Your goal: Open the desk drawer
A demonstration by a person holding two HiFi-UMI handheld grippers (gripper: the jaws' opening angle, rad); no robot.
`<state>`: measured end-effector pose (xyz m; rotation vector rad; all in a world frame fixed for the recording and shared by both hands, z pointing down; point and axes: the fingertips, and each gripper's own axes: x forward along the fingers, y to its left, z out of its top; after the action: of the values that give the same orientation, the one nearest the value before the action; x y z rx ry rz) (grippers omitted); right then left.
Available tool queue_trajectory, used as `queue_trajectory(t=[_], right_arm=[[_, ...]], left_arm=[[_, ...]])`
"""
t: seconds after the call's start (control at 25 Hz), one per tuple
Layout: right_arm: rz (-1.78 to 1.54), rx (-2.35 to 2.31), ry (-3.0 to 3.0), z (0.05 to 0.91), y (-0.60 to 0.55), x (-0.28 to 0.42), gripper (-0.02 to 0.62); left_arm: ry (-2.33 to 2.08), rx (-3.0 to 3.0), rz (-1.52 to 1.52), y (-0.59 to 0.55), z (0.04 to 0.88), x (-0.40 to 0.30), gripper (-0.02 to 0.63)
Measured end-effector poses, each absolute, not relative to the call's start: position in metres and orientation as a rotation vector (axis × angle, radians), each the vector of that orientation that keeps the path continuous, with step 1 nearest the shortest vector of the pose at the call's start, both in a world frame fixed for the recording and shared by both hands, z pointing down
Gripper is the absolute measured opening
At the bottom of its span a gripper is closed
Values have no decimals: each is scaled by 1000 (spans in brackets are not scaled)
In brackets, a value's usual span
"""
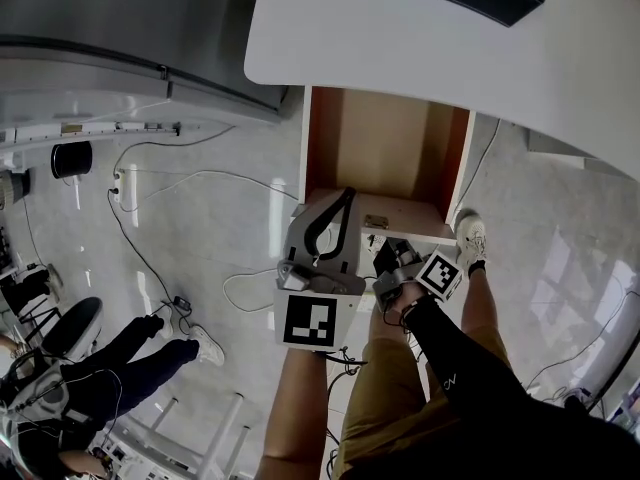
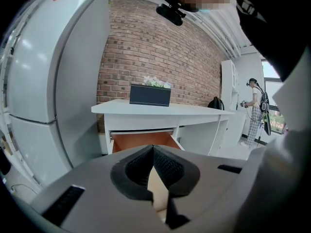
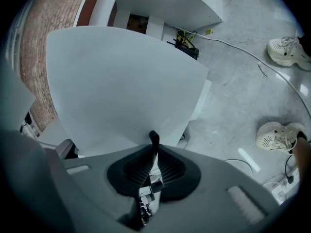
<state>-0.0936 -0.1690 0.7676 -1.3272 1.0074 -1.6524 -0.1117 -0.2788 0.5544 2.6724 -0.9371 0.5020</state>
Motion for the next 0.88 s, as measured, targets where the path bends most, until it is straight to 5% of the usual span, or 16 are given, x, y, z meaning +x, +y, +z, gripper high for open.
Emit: queue_trajectory(t=[0.88], right_arm=[[-1610, -1263, 1051, 797, -178, -83, 28]], left_arm=[[-869, 2673, 569, -294, 571, -83, 9]])
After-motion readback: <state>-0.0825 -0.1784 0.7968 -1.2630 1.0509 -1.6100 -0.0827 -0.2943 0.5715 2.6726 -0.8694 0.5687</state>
